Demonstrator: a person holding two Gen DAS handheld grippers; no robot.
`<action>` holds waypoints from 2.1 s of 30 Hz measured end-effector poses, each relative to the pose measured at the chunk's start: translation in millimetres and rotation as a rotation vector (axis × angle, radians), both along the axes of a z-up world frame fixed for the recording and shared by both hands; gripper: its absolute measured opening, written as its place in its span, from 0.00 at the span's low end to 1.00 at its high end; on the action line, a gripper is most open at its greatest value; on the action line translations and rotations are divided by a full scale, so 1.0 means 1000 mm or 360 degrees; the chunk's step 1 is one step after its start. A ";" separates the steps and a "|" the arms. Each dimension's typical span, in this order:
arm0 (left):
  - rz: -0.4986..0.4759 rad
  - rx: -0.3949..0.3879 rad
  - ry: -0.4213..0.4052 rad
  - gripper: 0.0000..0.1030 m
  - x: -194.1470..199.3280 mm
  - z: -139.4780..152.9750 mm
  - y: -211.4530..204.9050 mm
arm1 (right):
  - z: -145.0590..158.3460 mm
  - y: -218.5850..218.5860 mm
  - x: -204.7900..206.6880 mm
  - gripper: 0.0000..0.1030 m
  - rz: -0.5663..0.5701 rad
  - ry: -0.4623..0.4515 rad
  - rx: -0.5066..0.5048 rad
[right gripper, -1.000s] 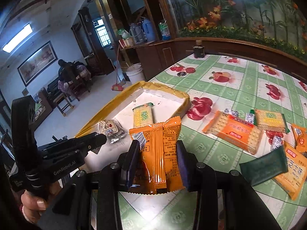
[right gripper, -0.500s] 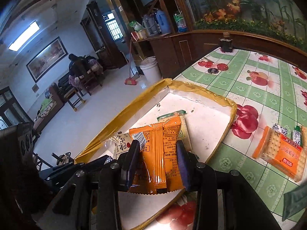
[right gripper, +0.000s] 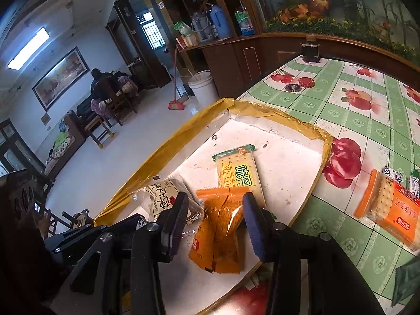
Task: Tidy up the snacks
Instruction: 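Carry the orange wafer pack into the tray and release it with the right gripper, then release the wrapped candy into the tray with the left gripper, then grasp the dark green pack with the left gripper while the right grasps the yellow biscuit pack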
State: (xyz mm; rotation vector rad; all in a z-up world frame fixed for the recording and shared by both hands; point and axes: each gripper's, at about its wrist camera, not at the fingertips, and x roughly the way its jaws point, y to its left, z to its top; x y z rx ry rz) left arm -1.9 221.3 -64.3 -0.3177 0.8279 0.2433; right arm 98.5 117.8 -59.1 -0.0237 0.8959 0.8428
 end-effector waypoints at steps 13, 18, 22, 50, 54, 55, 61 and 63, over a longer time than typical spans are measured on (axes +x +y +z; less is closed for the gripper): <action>-0.0001 0.0029 -0.0015 0.57 -0.004 0.009 -0.013 | 0.015 -0.051 -0.006 0.59 -0.0130 -0.0022 0.0065; -0.0019 0.0053 -0.0024 0.57 -0.004 0.014 -0.022 | 0.019 -0.075 -0.007 0.66 -0.0188 -0.0021 0.0081; -0.0030 0.0070 -0.0028 0.57 -0.004 0.017 -0.031 | 0.020 -0.098 -0.009 0.70 -0.0257 -0.0022 0.0090; -0.0401 0.0240 -0.0007 0.71 0.023 0.021 -0.148 | 0.006 -0.287 -0.028 0.75 -0.0772 -0.0031 0.0042; -0.0561 0.0250 0.0011 0.71 0.036 0.017 -0.186 | -0.001 -0.320 -0.026 0.75 -0.0881 0.0003 0.0027; -0.0610 0.0261 0.0014 0.71 0.040 0.016 -0.198 | -0.002 -0.327 -0.026 0.75 -0.0896 0.0007 0.0027; -0.0849 0.0316 0.0021 0.71 0.056 0.012 -0.249 | -0.005 -0.353 -0.026 0.75 -0.0961 0.0011 0.0025; -0.0882 0.0342 0.0035 0.71 0.062 0.009 -0.261 | -0.005 -0.357 -0.025 0.75 -0.0966 0.0008 0.0017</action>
